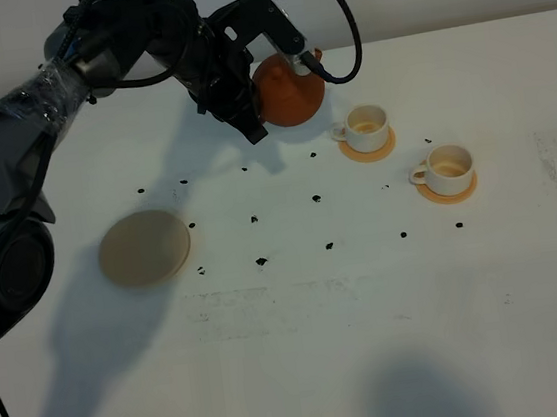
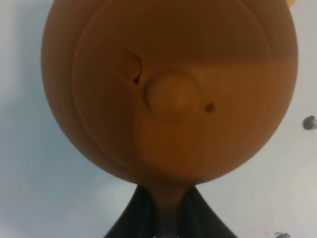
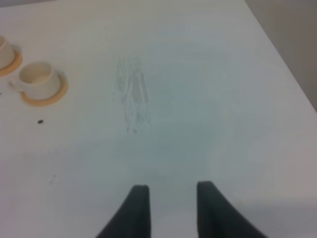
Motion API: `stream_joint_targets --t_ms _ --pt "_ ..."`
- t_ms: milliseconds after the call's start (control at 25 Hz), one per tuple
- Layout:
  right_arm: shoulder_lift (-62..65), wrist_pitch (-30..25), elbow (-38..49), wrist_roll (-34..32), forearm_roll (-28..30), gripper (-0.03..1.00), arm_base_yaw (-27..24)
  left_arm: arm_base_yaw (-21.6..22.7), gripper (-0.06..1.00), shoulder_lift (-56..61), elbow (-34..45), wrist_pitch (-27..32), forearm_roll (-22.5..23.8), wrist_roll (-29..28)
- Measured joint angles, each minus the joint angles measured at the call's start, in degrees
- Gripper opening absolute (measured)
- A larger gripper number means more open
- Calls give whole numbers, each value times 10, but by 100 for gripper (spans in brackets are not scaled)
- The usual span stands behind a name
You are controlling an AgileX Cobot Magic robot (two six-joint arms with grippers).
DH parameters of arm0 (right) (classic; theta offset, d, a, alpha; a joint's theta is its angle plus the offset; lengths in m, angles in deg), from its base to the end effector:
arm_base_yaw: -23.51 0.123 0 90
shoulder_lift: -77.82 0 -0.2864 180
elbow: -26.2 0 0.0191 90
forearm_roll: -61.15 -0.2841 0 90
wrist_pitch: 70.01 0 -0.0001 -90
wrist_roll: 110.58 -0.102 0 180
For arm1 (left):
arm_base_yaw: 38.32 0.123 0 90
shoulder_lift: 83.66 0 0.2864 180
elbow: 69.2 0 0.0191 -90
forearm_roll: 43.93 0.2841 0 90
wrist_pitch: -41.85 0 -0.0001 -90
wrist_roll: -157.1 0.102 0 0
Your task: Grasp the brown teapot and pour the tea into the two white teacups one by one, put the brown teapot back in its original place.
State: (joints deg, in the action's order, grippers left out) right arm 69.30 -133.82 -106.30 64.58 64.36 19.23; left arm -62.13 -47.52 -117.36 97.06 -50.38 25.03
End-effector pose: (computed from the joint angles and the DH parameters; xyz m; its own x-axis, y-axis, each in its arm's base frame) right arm 0.0296 -0.0074 0.2893 -0.4876 0.0963 -0.8678 0.1474 0.9887 0.0269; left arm 0.5135 -0.2369 0.1940 -0.2626 0.8752 -0.4063 0.8744 0.3939 0.2833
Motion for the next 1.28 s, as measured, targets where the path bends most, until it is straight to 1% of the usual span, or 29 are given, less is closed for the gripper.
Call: stream_joint_targets --t_ms 240,440,800,920,1120,1280 --pt "0 0 0 0 0 23 0 0 9 -1 -1 -26 27 16" --pt "0 0 0 0 0 23 0 -2 9 -5 -1 -56 32 19" --pt "0 0 0 0 0 23 0 -19 9 -23 -1 -84 32 61" --pt "0 0 0 0 0 23 0 -23 9 -23 -1 -98 40 68" --pt "0 0 0 0 0 23 0 -25 9 -23 -1 -104 47 91" --pt "0 0 0 0 0 23 0 -30 9 -23 -1 -109 68 95"
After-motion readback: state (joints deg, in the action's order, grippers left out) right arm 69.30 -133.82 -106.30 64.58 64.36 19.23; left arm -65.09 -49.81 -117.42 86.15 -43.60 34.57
